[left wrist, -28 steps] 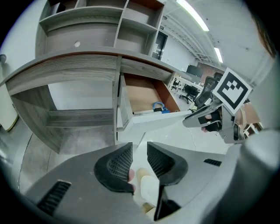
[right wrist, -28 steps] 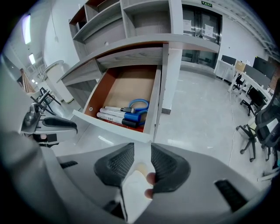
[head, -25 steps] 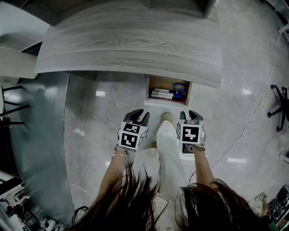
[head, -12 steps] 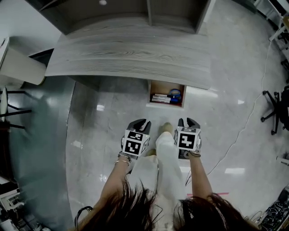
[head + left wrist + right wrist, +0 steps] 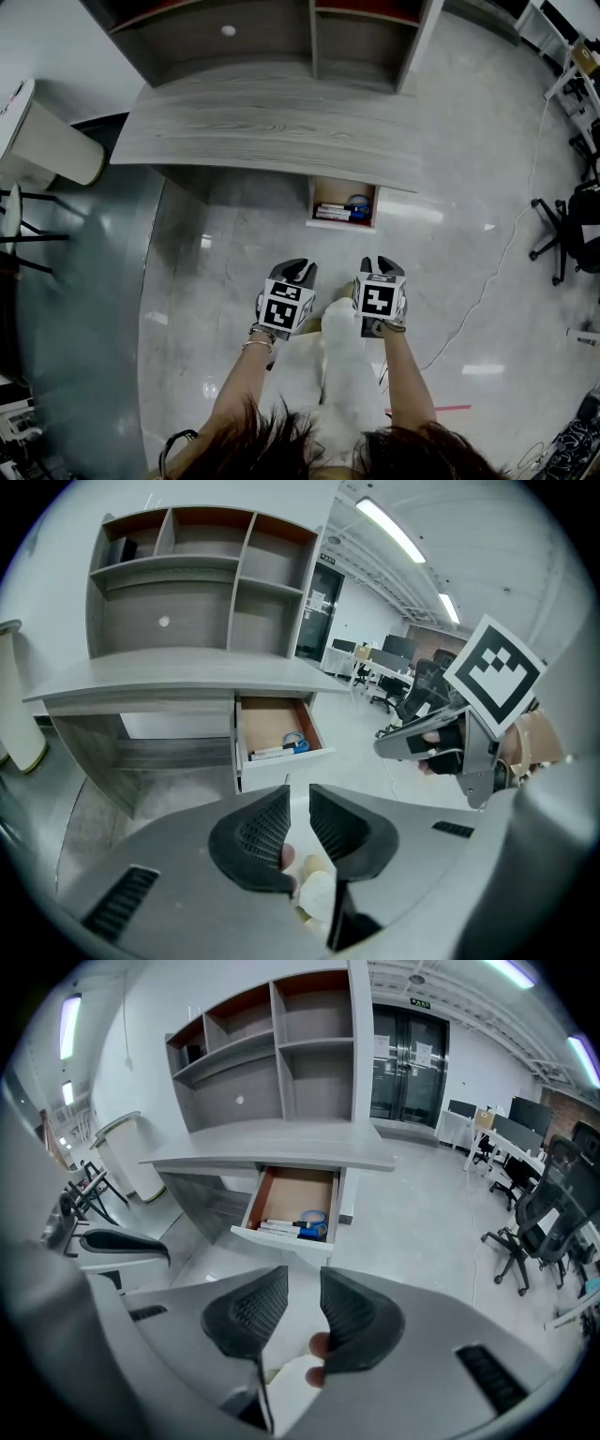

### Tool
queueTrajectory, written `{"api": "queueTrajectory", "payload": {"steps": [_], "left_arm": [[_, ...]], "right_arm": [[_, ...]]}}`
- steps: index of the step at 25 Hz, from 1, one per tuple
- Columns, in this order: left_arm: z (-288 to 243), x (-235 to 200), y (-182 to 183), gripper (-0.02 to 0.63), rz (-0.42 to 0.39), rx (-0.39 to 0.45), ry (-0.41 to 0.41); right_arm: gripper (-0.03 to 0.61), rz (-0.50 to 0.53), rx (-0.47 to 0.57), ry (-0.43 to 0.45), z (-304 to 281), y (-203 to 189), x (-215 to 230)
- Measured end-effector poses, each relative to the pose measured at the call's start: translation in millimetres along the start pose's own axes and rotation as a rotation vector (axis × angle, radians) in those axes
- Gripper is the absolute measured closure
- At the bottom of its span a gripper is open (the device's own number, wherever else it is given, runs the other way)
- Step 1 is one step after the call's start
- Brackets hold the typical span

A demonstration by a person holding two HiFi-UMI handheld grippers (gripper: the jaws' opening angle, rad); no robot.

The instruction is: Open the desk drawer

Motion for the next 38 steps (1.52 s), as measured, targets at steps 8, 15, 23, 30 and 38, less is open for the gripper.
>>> {"api": "queueTrajectory", "payload": {"steps": [8,15,23,30,38], "left_arm": [[20.7,-3.1,6.8,0.558,0.005,-0.012,0.036],[32.7,0.3,15.3,0.566,0.018,0.016,0.069],[52.8,15.3,19.2,0.58,0.03,0.04,0.104],[75.0,36.5,15.8,0.586,0.007,0.051,0.118],[106.8,63.0,9.2,0.589,0.001,0.063,0.104]], "right_arm": [[0.466,-0.001,0.008,0.007,18.3,8.9,-11.1],[0.485,-0.007,0.02,0.004,35.3,4.5,-8.7],[0.499,-0.01,0.067,-0.004,65.0,5.9,-2.3],[0.512,0.096,0.099,0.052,94.0,0.7,-18.6],[0.522,0.156,0.128,0.094,128.6,-13.9,-31.4]]}}
Point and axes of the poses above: the fingertips, and each gripper's own axes: z backward along the fingers, x to its right, y out of its top, the point moved 1 cm from there along z, backward along the fingers, and after that the axes turned 14 degrees about x, right-handed, at the moved point
